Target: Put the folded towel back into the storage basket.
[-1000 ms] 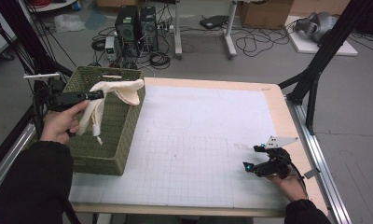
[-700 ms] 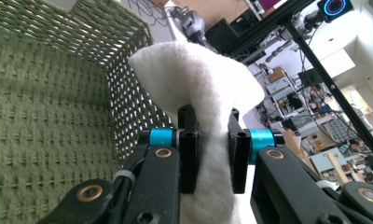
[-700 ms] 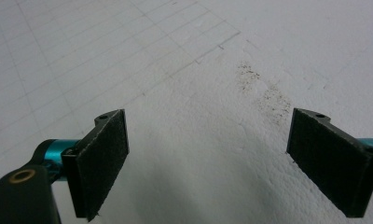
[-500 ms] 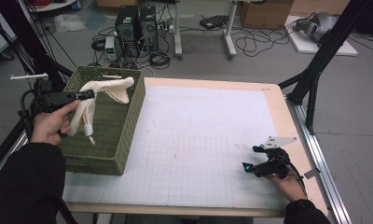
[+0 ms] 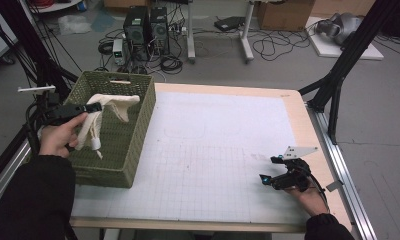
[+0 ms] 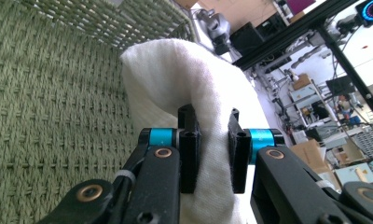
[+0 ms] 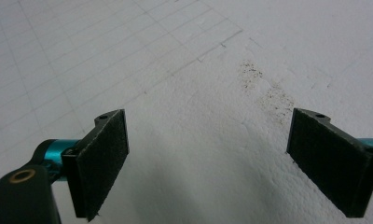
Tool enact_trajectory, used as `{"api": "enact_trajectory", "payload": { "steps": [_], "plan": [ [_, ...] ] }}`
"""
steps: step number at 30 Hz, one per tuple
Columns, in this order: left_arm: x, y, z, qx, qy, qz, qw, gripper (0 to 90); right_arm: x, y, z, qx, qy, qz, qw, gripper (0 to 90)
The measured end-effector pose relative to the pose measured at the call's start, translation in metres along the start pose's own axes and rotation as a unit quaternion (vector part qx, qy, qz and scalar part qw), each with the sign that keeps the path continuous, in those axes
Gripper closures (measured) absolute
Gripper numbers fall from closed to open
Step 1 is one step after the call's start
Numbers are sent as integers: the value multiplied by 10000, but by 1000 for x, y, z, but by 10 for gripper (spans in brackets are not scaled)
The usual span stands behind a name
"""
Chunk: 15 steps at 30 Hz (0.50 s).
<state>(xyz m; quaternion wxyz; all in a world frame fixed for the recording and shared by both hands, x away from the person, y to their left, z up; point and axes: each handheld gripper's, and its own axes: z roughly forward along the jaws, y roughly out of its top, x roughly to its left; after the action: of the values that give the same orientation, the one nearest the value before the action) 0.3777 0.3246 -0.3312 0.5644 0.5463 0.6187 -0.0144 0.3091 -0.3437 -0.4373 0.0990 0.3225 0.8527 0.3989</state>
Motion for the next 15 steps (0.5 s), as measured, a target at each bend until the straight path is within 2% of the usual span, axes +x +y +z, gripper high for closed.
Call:
{"api": "enact_trajectory", "payload": {
  "steps": [7, 15],
  "plan": [
    [7, -7, 12, 131, 176, -36, 9998, 794, 0, 0, 0, -12, -15, -11, 10000, 118],
    [8, -9, 20, 172, 262, -42, 9995, 794, 0, 0, 1, 20, 17, -29, 10000, 119]
  ]
}}
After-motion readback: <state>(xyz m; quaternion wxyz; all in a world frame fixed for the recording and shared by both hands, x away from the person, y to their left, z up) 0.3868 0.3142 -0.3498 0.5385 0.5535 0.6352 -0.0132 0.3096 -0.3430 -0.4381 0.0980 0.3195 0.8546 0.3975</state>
